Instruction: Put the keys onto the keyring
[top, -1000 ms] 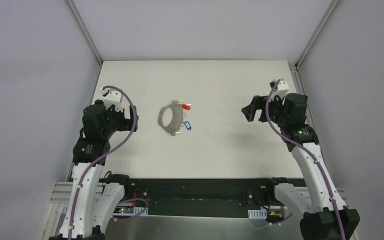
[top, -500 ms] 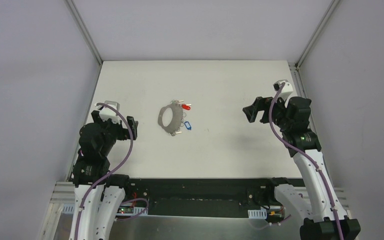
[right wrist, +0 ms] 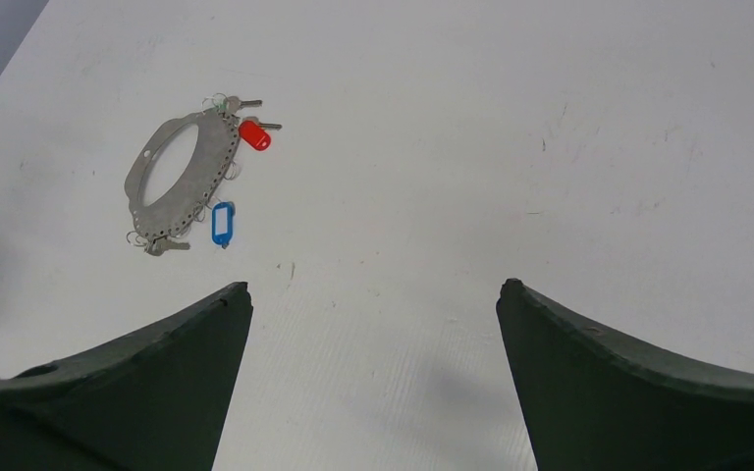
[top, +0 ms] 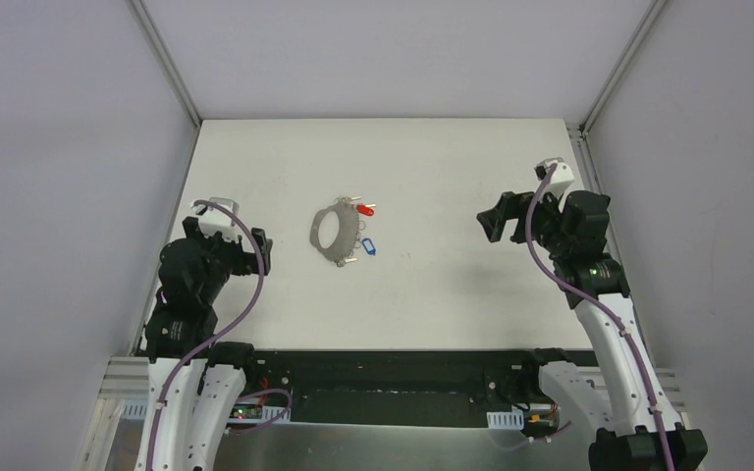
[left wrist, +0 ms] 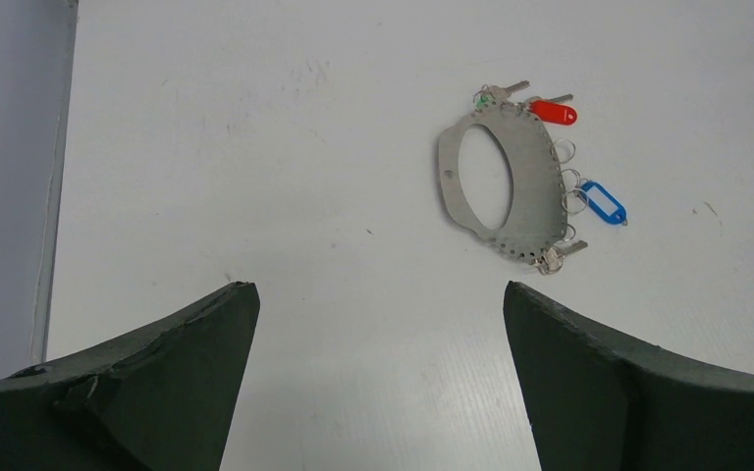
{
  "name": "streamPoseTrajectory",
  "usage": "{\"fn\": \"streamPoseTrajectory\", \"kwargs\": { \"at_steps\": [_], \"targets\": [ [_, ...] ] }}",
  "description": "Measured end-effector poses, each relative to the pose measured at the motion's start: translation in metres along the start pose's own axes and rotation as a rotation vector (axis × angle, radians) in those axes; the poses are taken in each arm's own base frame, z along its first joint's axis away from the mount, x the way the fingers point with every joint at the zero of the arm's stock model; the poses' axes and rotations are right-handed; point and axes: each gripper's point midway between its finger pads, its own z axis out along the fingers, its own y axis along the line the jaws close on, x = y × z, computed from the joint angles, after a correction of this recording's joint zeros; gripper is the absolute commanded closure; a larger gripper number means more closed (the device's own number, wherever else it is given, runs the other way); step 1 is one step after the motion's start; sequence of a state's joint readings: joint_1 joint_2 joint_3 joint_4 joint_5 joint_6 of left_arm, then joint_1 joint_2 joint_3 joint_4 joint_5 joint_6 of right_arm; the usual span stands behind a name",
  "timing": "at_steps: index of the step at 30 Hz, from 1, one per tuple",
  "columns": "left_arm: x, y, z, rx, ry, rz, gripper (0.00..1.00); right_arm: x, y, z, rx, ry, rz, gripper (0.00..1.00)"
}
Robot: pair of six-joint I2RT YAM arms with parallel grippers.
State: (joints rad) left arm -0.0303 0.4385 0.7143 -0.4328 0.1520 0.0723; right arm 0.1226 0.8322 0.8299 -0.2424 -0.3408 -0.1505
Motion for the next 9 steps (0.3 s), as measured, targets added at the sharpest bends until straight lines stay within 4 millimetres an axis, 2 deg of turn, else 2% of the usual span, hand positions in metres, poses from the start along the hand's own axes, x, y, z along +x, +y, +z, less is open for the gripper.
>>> {"fn": "streamPoseTrajectory", "kwargs": {
  "at_steps": [9],
  "targets": [
    [0.0109, 0.0025, 0.0028, -0.007, 0.027, 0.006, 0.01, 0.0068, -0.0027, 0.0032, 0.004, 0.021, -0.001, 0.0]
  ]
}}
